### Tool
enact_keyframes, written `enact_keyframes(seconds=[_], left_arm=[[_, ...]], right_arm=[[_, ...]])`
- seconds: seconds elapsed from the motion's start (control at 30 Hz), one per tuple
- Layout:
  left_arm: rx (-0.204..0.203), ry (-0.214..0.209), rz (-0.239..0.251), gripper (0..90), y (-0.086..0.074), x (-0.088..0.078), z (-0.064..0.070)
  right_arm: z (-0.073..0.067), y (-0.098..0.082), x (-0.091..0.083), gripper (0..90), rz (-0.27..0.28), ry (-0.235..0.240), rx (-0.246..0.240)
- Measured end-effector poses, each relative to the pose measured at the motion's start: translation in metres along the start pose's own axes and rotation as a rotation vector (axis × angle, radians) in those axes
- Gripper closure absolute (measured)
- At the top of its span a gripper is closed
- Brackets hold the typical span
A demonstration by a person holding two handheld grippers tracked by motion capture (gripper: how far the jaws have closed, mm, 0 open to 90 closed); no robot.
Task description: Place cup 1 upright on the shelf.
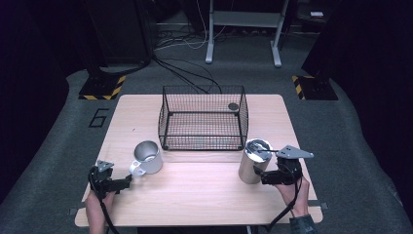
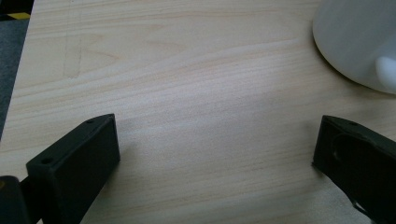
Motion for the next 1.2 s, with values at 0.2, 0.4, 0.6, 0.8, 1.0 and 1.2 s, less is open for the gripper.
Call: enact_keyframes(seconds=[0.2, 0.4, 0.6, 0.8, 1.0, 1.2], left_arm=[[-0.001, 0.000, 0.001, 0.0, 0.000, 0.000, 0.000], [-0.001, 0.000, 0.000, 0.0, 0.000, 0.000, 0.000], [0.000, 0.000, 0.000, 0.0, 0.000, 0.000, 0.000], [0.000, 0.000, -0.001, 0.1, 0.000, 0.000, 0.000], [0.000, 0.000, 0.000, 0.1, 0.000, 0.000, 0.000], [0.000, 0.000, 0.000, 0.0, 0.000, 0.000, 0.000]], right_arm=[[-0.003, 0.007, 0.004, 0.0, 0.011, -0.007, -0.019], [-0.004, 0.015, 0.010, 0.0, 0.031, -0.003, -0.017], [-0.006, 0.020, 0.014, 0.0, 0.049, -0.001, -0.020], [-0.005, 0.023, 0.019, 0.0, 0.054, 0.003, -0.025], [-0.005, 0.024, 0.023, 0.6, 0.054, 0.008, -0.015], [-0.005, 0.024, 0.024, 2.5, 0.060, 0.008, -0.003]])
Point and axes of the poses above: each handheld gripper's, and its own axes: x roughly forward along the jaws, y roughly out of its top, z roughly to its right, the point moved 2 cm from there along x, roughly forward along the jaws, and after that the axes turned 6 degrees about -z, right-handed, at the moved point
